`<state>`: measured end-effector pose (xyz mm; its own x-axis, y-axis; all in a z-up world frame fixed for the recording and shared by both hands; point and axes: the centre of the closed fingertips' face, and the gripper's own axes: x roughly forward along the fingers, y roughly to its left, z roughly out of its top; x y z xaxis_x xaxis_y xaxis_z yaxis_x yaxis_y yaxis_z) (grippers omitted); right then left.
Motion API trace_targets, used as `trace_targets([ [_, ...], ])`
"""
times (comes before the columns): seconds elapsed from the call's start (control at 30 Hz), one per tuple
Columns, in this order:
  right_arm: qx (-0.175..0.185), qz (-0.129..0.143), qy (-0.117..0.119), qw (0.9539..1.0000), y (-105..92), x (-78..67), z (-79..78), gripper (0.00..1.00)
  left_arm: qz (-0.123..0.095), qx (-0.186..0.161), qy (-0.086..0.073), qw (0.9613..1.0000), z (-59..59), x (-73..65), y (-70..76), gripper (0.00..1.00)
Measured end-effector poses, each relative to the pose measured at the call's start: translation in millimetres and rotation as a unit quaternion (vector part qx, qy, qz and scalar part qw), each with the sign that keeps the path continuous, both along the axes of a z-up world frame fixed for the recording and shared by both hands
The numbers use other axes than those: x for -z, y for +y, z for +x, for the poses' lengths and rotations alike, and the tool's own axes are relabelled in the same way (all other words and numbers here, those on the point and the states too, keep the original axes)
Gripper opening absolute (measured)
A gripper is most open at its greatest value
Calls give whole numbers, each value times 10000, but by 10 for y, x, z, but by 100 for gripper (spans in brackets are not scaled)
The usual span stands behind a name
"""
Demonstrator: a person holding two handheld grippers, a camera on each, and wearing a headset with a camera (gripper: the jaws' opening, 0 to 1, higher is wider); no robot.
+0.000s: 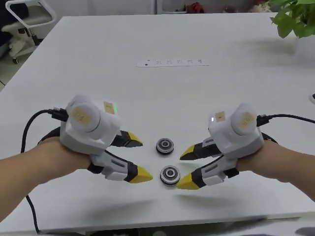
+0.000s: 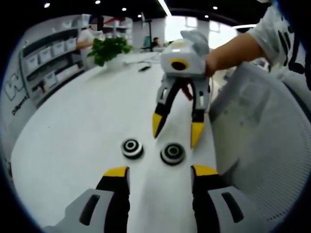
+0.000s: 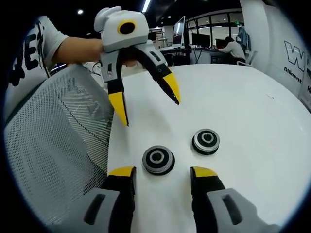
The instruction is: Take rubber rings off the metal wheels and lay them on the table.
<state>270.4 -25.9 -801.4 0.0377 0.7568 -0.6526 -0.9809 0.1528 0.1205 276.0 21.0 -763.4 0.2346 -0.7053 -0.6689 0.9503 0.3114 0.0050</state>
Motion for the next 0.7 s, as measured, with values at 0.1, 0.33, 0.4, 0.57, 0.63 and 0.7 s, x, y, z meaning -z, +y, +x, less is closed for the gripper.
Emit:
trace_targets([
  [0.1,-10,1,9,10000,9,9,-3,41,7,47,33,10000,11,33,-21,50],
  [0.33,-94,-18,41,9999,41,39,-37,36,48,177,69,9998,-16,95,-99,49],
  [0.4,-123,-20,35,9999,50,39,-46,33,49,209,92,9997,-27,110,-119,49],
  [0.57,-105,8,24,9999,61,33,-37,32,82,288,151,9994,-57,152,-170,46],
  [0.63,-85,22,23,10000,61,27,-30,32,61,301,178,9994,-68,160,-193,45],
  [0.7,-80,23,17,10000,56,25,-28,32,46,308,206,9993,-79,167,-211,44],
])
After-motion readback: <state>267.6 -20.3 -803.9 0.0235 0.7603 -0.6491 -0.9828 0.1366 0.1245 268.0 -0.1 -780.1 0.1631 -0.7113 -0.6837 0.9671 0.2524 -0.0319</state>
